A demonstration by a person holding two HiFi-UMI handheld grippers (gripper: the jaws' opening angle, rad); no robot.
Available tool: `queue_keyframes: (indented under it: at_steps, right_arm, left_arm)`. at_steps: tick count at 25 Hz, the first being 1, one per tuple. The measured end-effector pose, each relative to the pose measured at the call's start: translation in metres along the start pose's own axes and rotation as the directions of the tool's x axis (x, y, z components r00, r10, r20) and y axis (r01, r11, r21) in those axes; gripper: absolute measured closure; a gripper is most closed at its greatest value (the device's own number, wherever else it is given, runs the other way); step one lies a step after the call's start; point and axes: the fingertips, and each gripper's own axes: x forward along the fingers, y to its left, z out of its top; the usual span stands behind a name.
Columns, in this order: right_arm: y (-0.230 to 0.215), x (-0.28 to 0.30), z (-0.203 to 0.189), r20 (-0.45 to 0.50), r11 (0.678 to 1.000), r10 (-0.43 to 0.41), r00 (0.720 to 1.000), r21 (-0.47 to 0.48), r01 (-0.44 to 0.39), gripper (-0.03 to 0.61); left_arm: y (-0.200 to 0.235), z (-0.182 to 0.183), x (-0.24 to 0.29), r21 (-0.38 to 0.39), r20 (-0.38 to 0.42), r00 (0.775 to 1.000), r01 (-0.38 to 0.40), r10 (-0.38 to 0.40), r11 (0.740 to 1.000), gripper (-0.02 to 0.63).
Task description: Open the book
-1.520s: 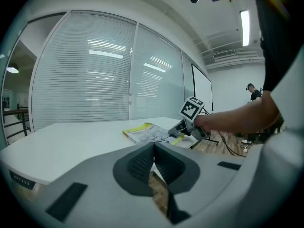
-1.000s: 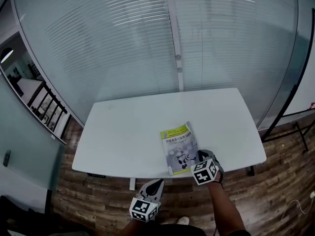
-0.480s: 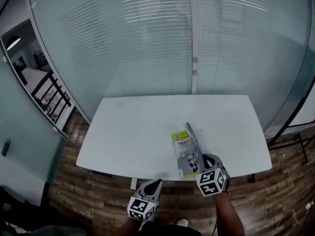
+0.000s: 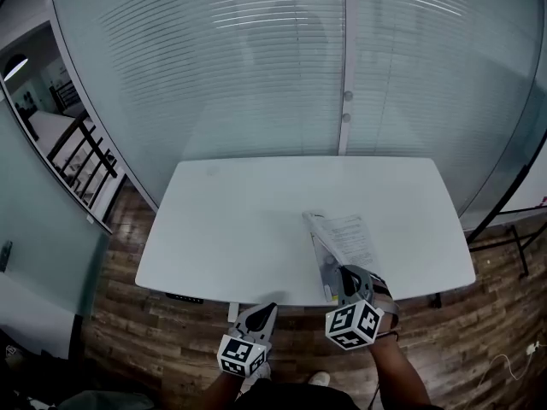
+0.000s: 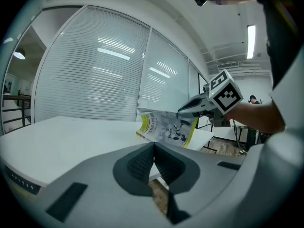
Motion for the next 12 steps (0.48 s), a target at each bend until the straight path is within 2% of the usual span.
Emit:
queue_keyframes:
  at_steps: [3,6,12]
  right_arm:
    - [0.016,0.000,0.014,-0.005,0.999,0.008,1.000,-0.051,-0.008,0.569]
    - [0.032,0.001,0.022,-0.010,0.994,0.018,1.000,-0.103,-0.019,0.569]
    - [0.060,0.010,0.038,-0.022,0.987,0.038,0.999,-0.158,-0.041,0.569]
  left_arm:
    - [0.010,-0.002,-0.007,-0.001,0.000,1.000,0.000,0.000,1.000,0.600]
    - [0.022,-0.003,-0.014,-0.009,-0.005,0.999,-0.031,0.031,0.999,0.600]
    - [0.043,-0.003,-0.026,-0.016,-0.017,0.999,-0.051,0.050,0.999,0.600]
